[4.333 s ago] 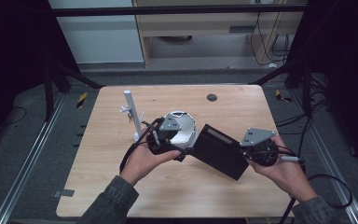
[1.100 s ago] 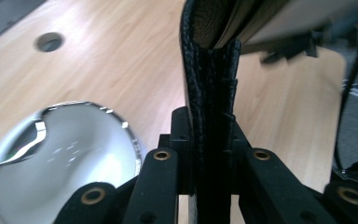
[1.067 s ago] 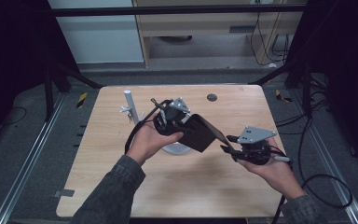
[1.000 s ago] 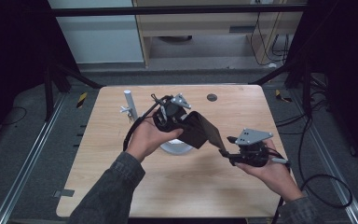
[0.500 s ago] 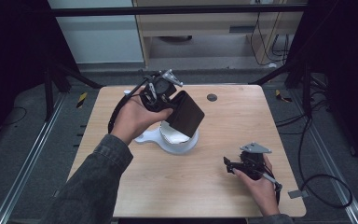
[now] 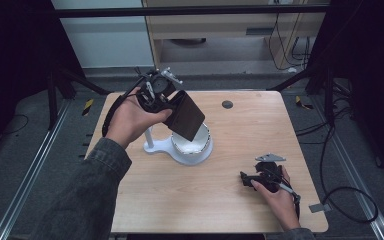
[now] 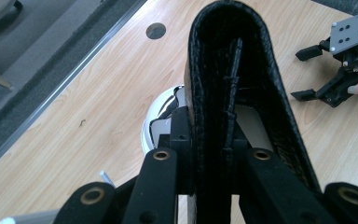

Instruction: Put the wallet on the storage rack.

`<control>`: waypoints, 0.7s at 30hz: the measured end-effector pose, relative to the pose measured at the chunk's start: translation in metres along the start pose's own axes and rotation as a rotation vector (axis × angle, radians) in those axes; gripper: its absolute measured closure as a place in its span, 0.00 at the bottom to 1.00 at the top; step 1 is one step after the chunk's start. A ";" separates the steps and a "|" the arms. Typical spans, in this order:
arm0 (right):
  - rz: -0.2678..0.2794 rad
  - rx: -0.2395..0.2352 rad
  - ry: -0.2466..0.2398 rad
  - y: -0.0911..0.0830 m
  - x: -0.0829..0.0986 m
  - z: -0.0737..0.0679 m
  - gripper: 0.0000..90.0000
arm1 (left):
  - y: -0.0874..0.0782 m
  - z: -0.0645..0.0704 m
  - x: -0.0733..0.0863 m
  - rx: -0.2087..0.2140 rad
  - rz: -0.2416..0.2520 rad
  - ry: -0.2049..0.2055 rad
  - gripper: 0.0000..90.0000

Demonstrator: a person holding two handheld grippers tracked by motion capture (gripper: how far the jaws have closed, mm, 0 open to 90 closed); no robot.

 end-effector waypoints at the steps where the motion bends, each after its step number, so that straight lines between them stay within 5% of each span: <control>1: 0.000 0.002 -0.004 0.000 0.000 0.000 0.06 | 0.001 0.000 0.001 -0.001 -0.003 -0.001 0.89; 21: 0.029 0.000 -0.021 0.003 0.004 -0.002 0.02 | 0.028 0.003 0.013 0.031 -0.045 -0.014 0.89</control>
Point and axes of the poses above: each handheld gripper's, and its own axes: y roughly forward along the jaws, x roughly out of its underside, z roughly to its right, the point moved 2 cm from there along y, roughly forward along the jaws, and after that the axes turned 14 degrees about y, right-handed, at the moved point
